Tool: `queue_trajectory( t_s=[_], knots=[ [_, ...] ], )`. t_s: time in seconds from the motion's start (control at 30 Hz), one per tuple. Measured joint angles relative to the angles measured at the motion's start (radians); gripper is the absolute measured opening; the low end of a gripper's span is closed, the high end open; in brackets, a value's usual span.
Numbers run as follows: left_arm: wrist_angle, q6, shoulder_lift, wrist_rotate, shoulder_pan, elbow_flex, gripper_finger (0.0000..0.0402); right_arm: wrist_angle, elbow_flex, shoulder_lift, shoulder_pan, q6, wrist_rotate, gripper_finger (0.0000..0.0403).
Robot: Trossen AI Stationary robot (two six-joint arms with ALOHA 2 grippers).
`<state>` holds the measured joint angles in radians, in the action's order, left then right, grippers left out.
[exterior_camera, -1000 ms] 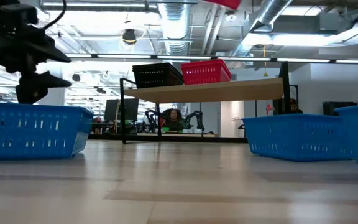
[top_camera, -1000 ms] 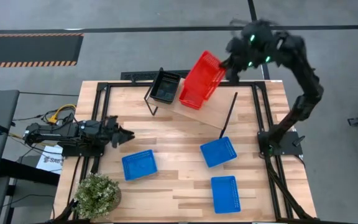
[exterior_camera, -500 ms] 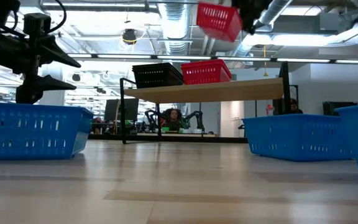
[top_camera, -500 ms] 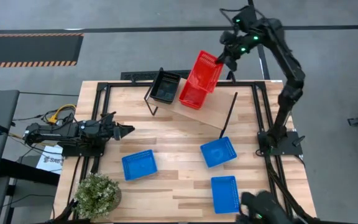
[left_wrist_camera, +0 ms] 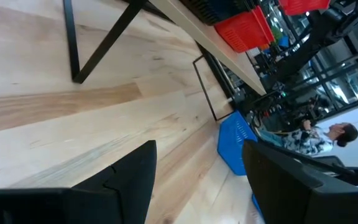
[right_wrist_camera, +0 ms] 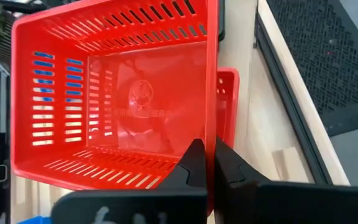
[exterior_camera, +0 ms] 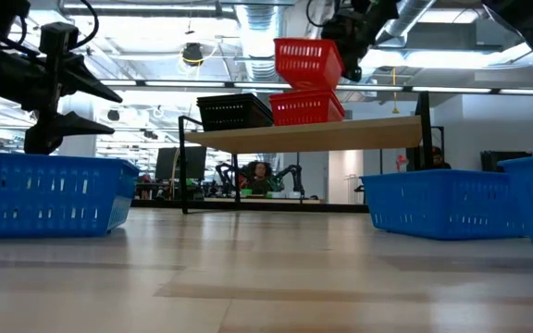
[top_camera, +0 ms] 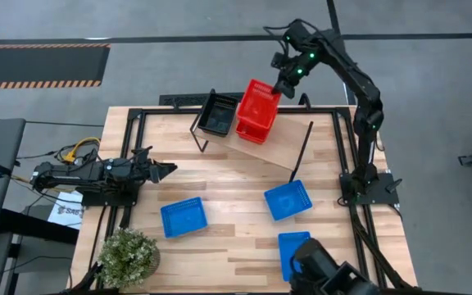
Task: Stack baskets on shelf by color
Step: Stack the red bin on the red bins on the shelf
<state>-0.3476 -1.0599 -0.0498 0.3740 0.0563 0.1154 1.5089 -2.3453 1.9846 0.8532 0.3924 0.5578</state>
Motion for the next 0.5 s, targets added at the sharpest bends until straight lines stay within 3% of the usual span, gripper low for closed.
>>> queue_trajectory(
  t_s=[0.5],
  knots=[
    [-0.002, 0.000, 0.000, -0.001, 0.000, 0.000, 0.0225, -0.007, 0.107, 0.000, -0.012, 0.006, -0.073, 0.0006]
  ],
)
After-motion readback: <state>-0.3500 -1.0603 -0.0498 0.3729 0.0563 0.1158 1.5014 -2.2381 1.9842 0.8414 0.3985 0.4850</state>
